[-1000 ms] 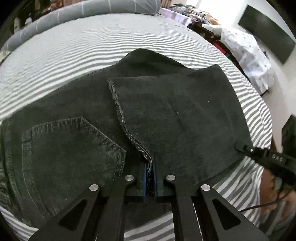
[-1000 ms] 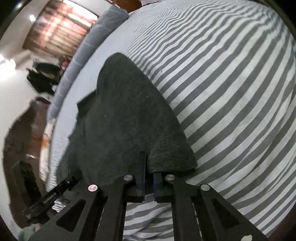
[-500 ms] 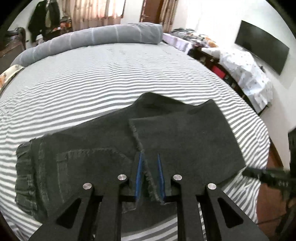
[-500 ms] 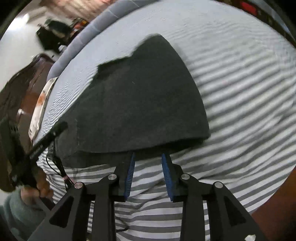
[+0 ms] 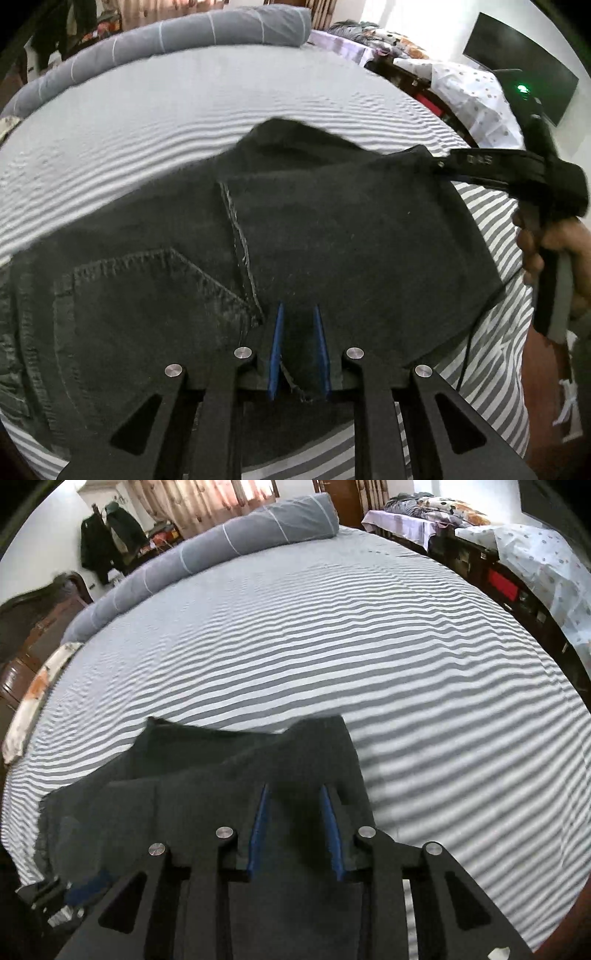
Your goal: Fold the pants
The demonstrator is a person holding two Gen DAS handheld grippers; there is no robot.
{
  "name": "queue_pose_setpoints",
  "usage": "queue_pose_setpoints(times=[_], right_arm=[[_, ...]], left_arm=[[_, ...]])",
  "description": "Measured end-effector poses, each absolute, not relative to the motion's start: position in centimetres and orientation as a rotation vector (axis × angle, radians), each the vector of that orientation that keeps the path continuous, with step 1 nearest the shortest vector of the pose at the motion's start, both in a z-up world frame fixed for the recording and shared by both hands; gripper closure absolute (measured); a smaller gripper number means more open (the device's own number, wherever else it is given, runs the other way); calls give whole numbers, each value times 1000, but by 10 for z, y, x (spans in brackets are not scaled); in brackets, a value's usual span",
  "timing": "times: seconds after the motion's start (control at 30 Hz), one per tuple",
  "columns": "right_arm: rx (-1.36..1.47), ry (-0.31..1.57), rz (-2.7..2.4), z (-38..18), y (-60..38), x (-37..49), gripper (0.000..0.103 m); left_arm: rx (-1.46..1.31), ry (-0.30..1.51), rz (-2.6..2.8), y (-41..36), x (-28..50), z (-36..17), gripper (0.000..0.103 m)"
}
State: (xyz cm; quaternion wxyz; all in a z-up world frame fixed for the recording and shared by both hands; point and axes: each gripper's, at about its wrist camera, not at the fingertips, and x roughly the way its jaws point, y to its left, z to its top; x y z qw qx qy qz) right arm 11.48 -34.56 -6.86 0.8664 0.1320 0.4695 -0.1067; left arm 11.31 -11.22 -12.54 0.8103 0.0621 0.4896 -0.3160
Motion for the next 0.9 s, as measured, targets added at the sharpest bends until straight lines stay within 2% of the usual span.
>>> queue_pose_setpoints(times=[0.17, 0.33, 0.73, 0.9], right_arm=[[242, 1025, -256, -89, -348, 135, 79], [252, 1034, -249, -85, -349, 124, 79], [346, 1070, -251, -94, -316, -1, 77], [355, 1077, -254, -107, -310, -6, 73]], left_arm=[[157, 1038, -679, -115, 110, -131, 85], [160, 1045, -676, -115, 109, -130, 85], [218, 1015, -663, -118, 95, -133, 85], [260, 991, -666, -122, 95, -135, 84]])
